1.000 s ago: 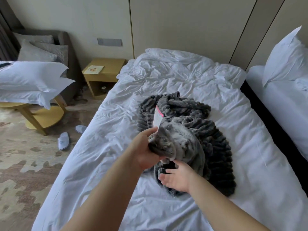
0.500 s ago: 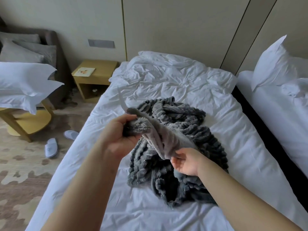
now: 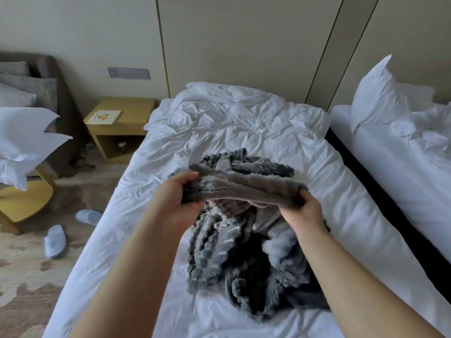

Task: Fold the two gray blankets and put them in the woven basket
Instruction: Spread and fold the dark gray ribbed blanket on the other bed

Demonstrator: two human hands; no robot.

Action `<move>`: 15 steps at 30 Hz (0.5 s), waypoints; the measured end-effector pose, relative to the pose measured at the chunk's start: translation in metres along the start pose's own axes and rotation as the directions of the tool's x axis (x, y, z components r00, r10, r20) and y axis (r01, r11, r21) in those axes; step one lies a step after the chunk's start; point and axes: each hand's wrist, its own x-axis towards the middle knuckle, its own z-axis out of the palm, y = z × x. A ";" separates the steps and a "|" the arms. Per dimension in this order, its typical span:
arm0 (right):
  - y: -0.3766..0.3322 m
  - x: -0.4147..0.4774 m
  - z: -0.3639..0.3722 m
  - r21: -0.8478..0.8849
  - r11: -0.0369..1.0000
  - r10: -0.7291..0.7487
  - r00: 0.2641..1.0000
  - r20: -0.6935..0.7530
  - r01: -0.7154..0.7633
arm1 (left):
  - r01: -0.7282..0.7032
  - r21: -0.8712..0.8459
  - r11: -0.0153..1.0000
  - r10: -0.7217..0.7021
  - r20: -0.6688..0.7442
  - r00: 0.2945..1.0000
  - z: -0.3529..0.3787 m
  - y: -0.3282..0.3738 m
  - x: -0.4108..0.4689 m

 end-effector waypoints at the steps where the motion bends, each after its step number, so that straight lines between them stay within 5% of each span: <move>1: -0.019 -0.001 0.014 -0.081 0.995 -0.062 0.997 0.048 0.066 | -0.032 0.005 0.999 0.032 -0.035 0.999 -0.004 0.005 0.008; 6: -0.045 -0.019 0.085 -0.384 0.826 -0.232 0.870 0.434 0.412 | -0.293 0.037 0.955 0.294 -0.207 0.933 -0.017 0.014 0.048; 9: -0.014 0.006 0.042 -0.783 0.580 -0.244 0.965 0.094 0.223 | -0.399 0.165 0.902 0.431 -0.313 0.846 -0.023 0.006 0.062; 12: -0.003 0.023 -0.027 -0.727 0.655 -0.158 0.903 -0.399 -0.206 | -0.323 0.299 0.898 0.402 -0.255 0.880 -0.030 -0.002 0.068; 15: -0.007 0.017 -0.037 -0.730 0.675 -0.295 0.869 -0.398 -0.105 | -0.342 0.433 0.834 0.454 -0.186 0.871 -0.032 -0.014 0.066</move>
